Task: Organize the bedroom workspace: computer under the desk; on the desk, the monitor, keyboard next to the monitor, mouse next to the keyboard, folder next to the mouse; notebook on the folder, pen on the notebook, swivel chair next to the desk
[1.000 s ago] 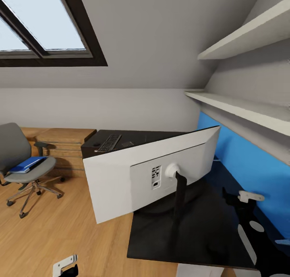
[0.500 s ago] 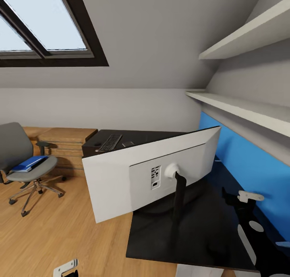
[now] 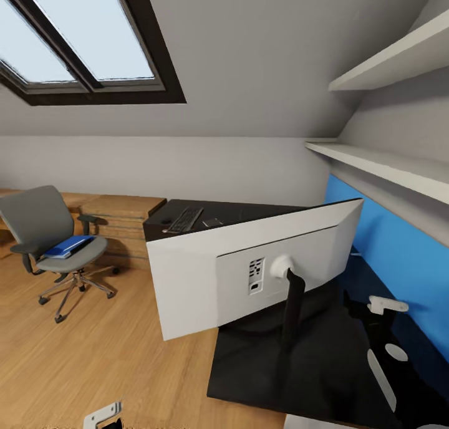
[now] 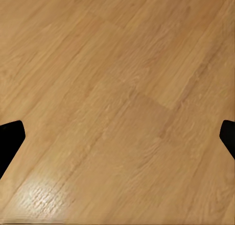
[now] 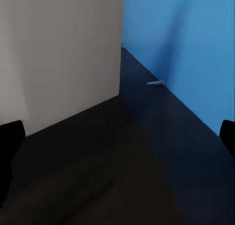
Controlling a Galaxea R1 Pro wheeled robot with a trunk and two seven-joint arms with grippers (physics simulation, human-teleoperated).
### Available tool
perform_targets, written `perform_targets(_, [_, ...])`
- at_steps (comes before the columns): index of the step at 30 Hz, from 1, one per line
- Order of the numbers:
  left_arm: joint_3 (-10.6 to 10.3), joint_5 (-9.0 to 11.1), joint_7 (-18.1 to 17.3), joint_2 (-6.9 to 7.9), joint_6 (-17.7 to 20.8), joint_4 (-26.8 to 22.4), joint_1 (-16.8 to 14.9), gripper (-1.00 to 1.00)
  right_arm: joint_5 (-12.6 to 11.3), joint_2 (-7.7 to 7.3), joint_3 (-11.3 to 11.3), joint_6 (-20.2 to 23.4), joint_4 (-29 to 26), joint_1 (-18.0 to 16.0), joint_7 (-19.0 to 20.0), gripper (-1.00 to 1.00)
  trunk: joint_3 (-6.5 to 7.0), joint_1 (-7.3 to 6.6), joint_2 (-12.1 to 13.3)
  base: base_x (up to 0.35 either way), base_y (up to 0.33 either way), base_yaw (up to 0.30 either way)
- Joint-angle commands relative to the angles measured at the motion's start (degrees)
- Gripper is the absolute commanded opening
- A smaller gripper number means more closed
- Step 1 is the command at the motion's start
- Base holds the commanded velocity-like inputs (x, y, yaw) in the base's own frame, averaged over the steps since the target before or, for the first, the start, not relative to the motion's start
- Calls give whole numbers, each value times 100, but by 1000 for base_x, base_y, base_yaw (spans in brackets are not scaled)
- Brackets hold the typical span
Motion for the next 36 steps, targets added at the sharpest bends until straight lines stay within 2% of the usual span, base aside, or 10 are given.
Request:
perform_targets(1, [-15, 60, 9, 2, -24, 4, -5, 100, -19, -4, 12, -49, 27, -2, -11, 100, -7, 0, -4, 7, -115, 153])
perform_targets(17, [-9, 60, 4, 9, -34, 4, -5, 100, 64, 5, 15, -67, 50, -2, -5, 100, -7, 0, -4, 41, -66, 28])
perform_targets(27, [-10, 60, 0, 7, -31, 4, -5, 100, 95, 13, 13, -69, 50, -2, -10, 100, 11, 0, -4, 203, -125, 51])
perform_targets(36, [-9, 60, 0, 7, -37, 4, -5, 100, 95, 14, 13, -67, 50, -2, -8, 100, 38, 0, -4, 51, -65, 95])
